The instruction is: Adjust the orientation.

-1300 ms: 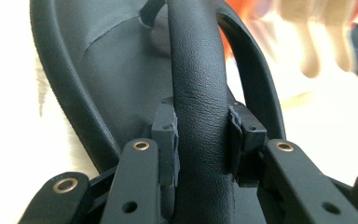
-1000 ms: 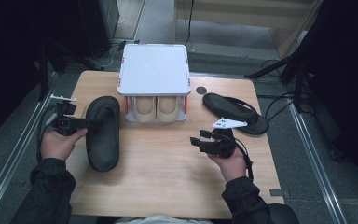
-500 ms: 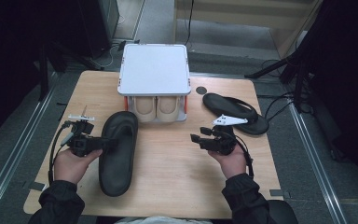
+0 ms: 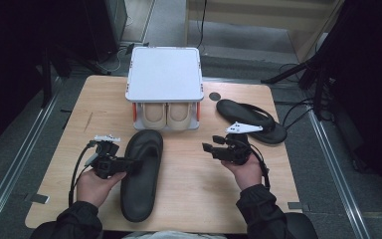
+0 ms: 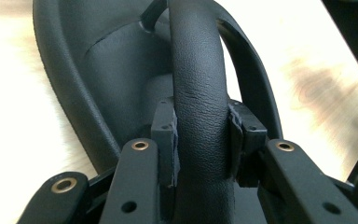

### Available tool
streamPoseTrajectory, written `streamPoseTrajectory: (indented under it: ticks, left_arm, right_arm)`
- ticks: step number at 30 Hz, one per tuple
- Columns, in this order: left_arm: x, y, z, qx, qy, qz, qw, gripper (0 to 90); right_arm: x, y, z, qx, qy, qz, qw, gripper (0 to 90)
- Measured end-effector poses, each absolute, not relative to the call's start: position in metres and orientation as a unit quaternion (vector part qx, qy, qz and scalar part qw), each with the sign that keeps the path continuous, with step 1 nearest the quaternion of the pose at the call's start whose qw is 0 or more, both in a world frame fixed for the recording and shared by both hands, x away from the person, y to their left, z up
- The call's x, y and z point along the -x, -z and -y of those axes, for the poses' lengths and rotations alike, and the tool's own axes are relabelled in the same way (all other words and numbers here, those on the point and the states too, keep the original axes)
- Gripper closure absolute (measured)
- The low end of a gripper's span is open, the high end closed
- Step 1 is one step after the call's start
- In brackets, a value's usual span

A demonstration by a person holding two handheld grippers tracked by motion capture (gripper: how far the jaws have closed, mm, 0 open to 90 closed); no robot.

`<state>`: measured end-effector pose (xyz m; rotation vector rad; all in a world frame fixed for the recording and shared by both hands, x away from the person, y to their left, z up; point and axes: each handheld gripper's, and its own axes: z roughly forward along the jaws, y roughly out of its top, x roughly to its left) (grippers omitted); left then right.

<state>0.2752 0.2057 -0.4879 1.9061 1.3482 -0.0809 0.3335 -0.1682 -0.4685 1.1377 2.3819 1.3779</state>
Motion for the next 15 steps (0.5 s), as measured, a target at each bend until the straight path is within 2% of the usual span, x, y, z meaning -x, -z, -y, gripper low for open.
streamPoseTrajectory:
  ticks: [7,11,15]
  left_arm:
    - [-0.283,0.501,-0.192,-0.753,0.051,-0.531,0.386,68.0]
    - [-0.286,0.505,-0.188,-0.753,0.043,-0.534,0.382,67.9]
    - [-0.288,0.510,-0.183,-0.761,0.049,-0.529,0.372,64.2]
  right_arm:
    - [-0.333,0.469,0.168,-0.377,-0.459,-0.800,0.083,46.1]
    - [-0.333,0.469,0.167,-0.377,-0.457,-0.801,0.084,46.2]
    - [-0.334,0.470,0.167,-0.378,-0.456,-0.801,0.084,46.2]
